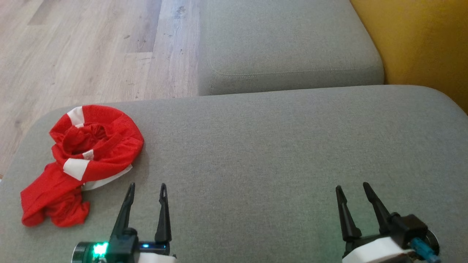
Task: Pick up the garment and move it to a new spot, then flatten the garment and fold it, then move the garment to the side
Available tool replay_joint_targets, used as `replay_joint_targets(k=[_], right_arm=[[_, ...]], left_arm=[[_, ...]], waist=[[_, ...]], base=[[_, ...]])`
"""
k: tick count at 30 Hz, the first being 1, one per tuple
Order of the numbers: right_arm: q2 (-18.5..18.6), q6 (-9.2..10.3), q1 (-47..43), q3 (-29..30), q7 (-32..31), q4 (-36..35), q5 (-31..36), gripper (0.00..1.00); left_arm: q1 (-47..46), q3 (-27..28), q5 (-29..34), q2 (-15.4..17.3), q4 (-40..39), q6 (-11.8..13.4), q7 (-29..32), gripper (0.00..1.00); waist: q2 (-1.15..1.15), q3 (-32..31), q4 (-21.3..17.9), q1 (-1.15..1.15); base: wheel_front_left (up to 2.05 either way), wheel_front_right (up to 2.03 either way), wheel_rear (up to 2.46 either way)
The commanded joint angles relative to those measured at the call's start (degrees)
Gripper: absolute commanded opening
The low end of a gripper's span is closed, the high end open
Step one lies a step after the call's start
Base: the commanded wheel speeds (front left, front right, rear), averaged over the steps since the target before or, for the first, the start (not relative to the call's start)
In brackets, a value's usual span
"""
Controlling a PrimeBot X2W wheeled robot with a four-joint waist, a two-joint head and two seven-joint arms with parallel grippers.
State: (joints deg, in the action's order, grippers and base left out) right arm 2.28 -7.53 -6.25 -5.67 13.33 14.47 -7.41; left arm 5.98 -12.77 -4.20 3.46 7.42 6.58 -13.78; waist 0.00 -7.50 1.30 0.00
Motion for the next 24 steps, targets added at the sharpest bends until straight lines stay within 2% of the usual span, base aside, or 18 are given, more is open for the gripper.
replay_joint_targets(k=[1,4,18,24], right_arm=[[0.59,0.04,1.94,-1.75,1.31,-1.72,1.86,1.0],[0.6,0.04,1.82,-1.88,1.67,-1.46,3.4,1.0],[0.6,0.04,2.16,-0.62,1.67,-0.6,2.36,1.0],[0.6,0.04,1.87,-0.04,1.67,-0.81,2.08,1.0]], left_arm=[[-2.18,1.39,1.91,0.53,-2.33,0.51,-0.86,1.0],[-2.03,1.15,3.46,0.54,-2.49,0.78,-1.22,1.0],[-1.77,1.49,3.26,0.54,-0.89,0.26,-1.22,1.0],[-1.79,2.0,3.25,0.74,0.68,0.3,-1.22,1.0]], waist=[[0.0,-0.04,0.03,0.0],[0.0,-0.15,0.07,0.0],[0.0,0.24,0.0,0.0],[0.0,0.4,1.68,0.0]], base=[[0.0,0.0,0.0],[0.0,0.0,0.0],[0.0,0.0,0.0],[0.0,0.0,0.0]])
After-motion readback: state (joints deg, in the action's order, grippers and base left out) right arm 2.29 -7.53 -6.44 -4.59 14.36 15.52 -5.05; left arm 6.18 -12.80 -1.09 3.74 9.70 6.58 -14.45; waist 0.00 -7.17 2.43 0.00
